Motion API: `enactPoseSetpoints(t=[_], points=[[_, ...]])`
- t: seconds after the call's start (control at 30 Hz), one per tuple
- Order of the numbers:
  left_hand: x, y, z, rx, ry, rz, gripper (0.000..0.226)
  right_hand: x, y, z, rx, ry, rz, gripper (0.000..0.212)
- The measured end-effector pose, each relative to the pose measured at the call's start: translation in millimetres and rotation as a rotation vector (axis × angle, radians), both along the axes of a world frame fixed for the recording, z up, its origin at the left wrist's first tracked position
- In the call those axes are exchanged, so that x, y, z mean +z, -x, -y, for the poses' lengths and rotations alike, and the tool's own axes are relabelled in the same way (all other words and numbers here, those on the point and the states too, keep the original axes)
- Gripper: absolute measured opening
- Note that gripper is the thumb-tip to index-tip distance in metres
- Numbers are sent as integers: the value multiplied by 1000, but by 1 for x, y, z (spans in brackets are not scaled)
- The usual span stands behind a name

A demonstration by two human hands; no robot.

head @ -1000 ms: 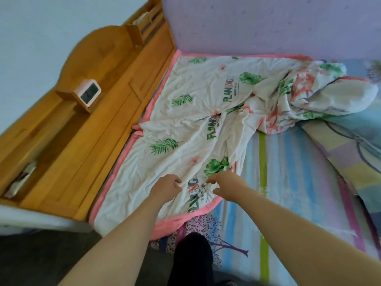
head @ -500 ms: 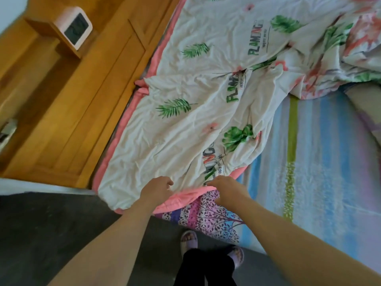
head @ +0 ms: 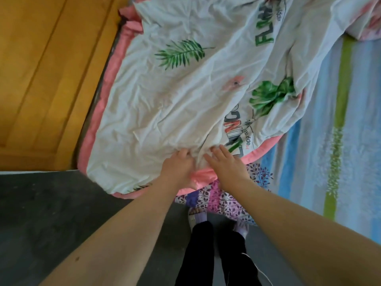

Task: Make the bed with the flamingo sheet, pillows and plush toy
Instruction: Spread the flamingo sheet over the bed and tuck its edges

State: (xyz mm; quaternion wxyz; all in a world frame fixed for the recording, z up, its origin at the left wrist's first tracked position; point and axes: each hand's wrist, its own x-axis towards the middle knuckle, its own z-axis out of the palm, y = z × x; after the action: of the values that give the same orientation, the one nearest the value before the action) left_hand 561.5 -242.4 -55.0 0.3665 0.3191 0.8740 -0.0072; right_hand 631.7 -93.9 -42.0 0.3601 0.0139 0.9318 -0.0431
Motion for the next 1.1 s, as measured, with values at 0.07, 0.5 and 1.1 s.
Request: enactPoseSetpoints(t=[0.07,0.5,1.1], points=[[-5,-1,2,-23,-13,-43,70,-10,0,4,-1,-34,-15,102],[-23,0,24,-102,-95,-214,80,-26,23,14,-52,-63,-245,59],[6,-33,46,-46,-9,-467,14,13,-43,5,-42,-48,-62,15]])
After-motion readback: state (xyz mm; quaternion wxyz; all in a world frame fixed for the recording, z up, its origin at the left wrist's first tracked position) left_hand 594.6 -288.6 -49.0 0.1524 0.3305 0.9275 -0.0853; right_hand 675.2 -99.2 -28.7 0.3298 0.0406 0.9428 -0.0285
